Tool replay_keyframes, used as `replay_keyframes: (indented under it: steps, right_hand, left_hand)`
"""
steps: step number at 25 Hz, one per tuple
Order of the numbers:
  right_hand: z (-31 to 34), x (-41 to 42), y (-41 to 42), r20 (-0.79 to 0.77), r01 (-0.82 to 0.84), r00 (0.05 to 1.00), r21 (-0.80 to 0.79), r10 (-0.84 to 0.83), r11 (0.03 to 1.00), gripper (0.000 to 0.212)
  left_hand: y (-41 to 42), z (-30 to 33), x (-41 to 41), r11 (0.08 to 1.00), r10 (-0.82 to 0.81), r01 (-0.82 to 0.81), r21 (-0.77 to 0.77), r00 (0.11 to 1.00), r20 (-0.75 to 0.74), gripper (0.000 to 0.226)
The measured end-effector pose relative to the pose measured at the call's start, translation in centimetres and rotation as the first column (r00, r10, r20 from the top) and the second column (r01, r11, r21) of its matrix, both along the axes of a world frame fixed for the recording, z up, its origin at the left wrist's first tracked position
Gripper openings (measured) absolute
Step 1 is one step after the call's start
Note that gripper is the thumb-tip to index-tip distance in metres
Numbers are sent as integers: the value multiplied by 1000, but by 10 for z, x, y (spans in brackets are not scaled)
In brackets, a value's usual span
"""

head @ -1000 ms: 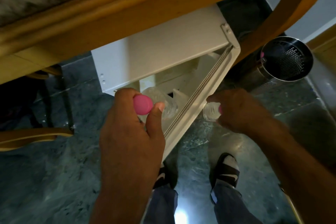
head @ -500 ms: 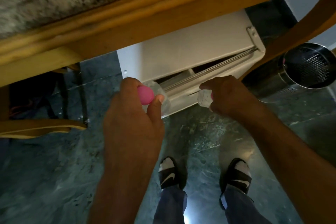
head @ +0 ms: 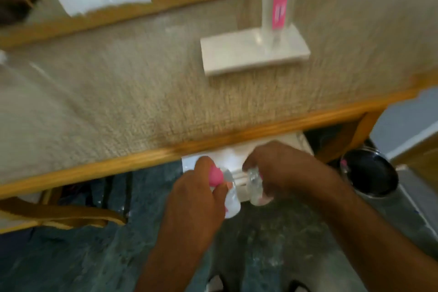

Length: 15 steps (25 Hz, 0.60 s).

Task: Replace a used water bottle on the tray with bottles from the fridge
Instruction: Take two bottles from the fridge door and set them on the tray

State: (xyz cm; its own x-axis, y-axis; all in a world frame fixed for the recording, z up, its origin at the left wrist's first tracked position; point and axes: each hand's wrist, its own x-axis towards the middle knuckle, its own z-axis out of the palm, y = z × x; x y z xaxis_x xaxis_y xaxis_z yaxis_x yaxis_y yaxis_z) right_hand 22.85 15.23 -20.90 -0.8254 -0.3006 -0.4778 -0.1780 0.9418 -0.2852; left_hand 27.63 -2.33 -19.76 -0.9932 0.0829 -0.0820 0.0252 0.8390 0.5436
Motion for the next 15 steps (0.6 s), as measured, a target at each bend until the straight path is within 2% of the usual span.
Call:
replay_keyframes:
  steps: [3,7,9,11,15]
  right_hand:
    - [128,-7,7,2,-107,994,-14,107,994,64]
    - [291,-28,19,-156,-157,976,-21,151,987,63]
    - [358,-40,25,-219,-184,959,5,181,983,53]
    - [400,-59,30,-279,-167,946,14,164,986,45]
    - [421,-113,35,-358,-164,920,17,159,986,52]
  left_hand:
    - [9,99,-3,998,-54,55,21,996,-65,22]
    - [28,226,-28,997,-79,70,-43,962,-262,25]
    - [38,286,-49,999,-41,36,-22,946,-321,22]
    - [48,324,-77,1000,-17,19,4,941,-339,22]
    - [53,343,-139,998,-7,28,56,938,-348,23]
